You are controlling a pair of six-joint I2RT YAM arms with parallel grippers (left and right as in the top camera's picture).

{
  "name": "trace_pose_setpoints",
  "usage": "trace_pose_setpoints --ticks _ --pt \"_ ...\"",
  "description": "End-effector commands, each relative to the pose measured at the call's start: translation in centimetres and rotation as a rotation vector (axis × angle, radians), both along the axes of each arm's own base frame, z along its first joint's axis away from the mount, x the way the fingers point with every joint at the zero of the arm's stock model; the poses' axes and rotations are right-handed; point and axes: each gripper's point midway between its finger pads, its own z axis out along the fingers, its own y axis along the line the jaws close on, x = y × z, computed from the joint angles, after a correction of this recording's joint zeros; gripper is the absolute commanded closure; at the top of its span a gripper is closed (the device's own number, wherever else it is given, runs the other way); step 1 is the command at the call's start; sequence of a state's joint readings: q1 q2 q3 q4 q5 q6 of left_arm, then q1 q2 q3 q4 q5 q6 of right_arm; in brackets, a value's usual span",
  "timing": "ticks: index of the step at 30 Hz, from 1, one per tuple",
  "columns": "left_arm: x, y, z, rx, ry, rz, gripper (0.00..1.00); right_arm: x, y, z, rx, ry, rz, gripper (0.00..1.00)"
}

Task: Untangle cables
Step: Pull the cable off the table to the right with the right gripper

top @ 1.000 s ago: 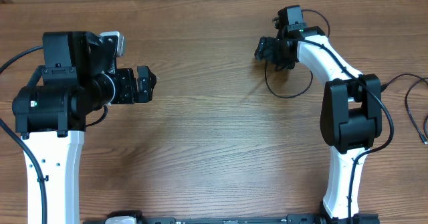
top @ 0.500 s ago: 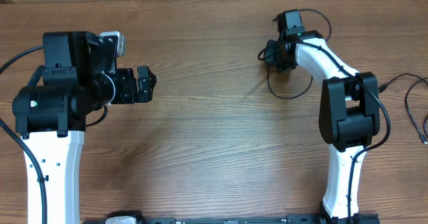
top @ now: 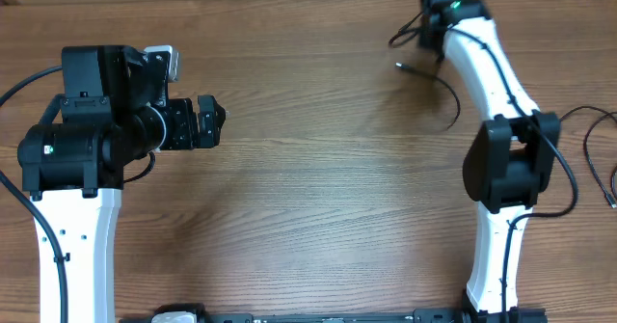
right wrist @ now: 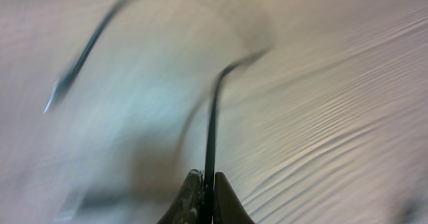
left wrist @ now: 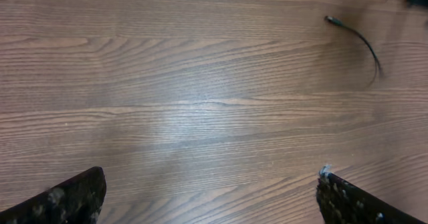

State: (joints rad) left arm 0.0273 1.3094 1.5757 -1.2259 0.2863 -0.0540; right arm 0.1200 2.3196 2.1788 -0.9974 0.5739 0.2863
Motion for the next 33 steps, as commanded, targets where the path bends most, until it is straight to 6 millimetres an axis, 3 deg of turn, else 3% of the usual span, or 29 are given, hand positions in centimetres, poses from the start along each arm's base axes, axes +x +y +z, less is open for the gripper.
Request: trace_pose_setpoints --ticks 1,3,5,8,11,14,19,28,29,30,31,32,33 --pt "0.1 0.0 0.5 -0.003 -0.01 0.01 0.0 -1.8 -9.4 12.2 -0.432 -0.218 -0.344 0.96" --pt "0.1 0.0 0.5 -0.003 -0.01 0.01 0.0 -3.4 -13.1 17.2 -0.513 -0.297 -0.473 0.96" --pt "0.1 0.0 0.5 -0.003 -0.01 0.01 0.0 -4.6 -15.9 19.7 -0.513 -0.334 -0.53 0.96" --pt "0.1 0.0 0.5 -0.003 -0.01 0.01 0.0 -7.6 -22.8 22.9 -0.461 -0.42 -0.647 0.96" --pt "0.1 0.0 0.5 -0.003 -0.01 0.01 0.0 -8.8 -27.1 22.4 -0.329 -0.428 -0.625 0.96" --pt "0.1 0.0 0.5 -0.003 -0.01 0.01 0.0 -9.4 -30.6 20.3 -0.148 -0.456 -0.612 0.96" --pt "0.1 0.0 0.5 -0.003 -0.01 0.01 0.0 -8.9 -31.8 17.3 0.157 -0.47 -0.479 0.96" --pt "0.1 0.0 0.5 -0.003 -0.01 0.01 0.0 -8.8 -31.6 16.8 0.18 -0.449 -0.454 0.96" --pt "0.1 0.0 0.5 -0.003 -0.01 0.01 0.0 -8.7 -31.2 16.7 0.184 -0.444 -0.449 0.92" --pt "0.1 0.0 0.5 -0.003 -0.01 0.01 0.0 -8.5 -30.8 16.6 0.188 -0.435 -0.443 0.7" --pt "0.1 0.0 0.5 -0.003 -0.01 0.01 0.0 -8.5 -30.5 16.4 0.191 -0.428 -0.439 0.43" --pt "0.1 0.0 0.5 -0.003 -0.01 0.01 0.0 -8.4 -30.0 16.2 0.197 -0.416 -0.434 0.0" --pt "0.1 0.0 0.5 -0.003 -0.01 0.01 0.0 -8.3 -29.5 16.0 0.203 -0.402 -0.428 0.0"
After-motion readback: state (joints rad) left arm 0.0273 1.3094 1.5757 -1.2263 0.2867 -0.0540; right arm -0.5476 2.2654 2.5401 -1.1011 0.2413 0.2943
